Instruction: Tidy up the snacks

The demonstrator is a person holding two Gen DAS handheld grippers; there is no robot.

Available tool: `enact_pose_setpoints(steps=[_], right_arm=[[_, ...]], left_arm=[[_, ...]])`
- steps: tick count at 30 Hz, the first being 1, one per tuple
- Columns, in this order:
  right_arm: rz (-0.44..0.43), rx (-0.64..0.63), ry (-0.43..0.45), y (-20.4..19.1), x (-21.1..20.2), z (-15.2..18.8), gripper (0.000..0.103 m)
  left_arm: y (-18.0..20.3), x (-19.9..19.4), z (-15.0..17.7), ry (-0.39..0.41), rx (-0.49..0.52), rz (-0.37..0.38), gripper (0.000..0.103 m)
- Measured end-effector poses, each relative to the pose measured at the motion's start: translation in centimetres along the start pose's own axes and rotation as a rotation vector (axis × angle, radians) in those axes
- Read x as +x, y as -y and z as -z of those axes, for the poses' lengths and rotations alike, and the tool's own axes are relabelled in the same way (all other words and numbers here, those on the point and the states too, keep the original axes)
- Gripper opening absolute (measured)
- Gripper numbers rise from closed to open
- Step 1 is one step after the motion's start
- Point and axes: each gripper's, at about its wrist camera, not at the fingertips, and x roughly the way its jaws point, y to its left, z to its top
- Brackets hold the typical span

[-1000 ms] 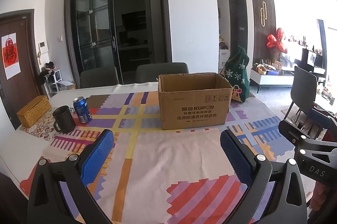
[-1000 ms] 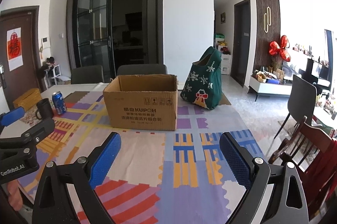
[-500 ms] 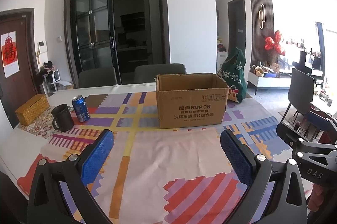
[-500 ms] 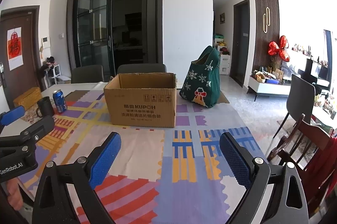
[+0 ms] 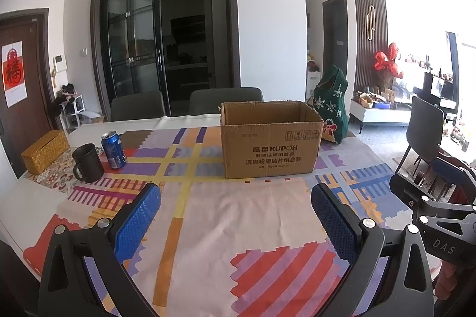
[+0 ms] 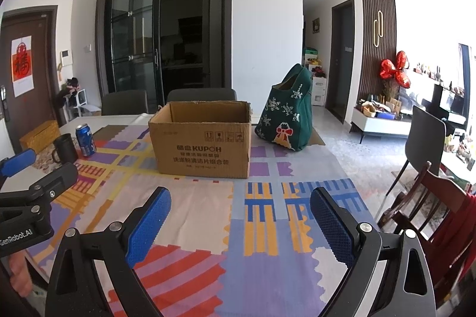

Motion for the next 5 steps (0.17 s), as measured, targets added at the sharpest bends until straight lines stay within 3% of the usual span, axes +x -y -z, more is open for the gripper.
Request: enact_pose_setpoints(steps=[5], right_arm=[[-0.002,0.001,-0.002,-0.01,-0.04,0.04,0.095]], left_arm=[[-0.03,0.11,0.26,-0.004,-0.005,0.001,0.103]])
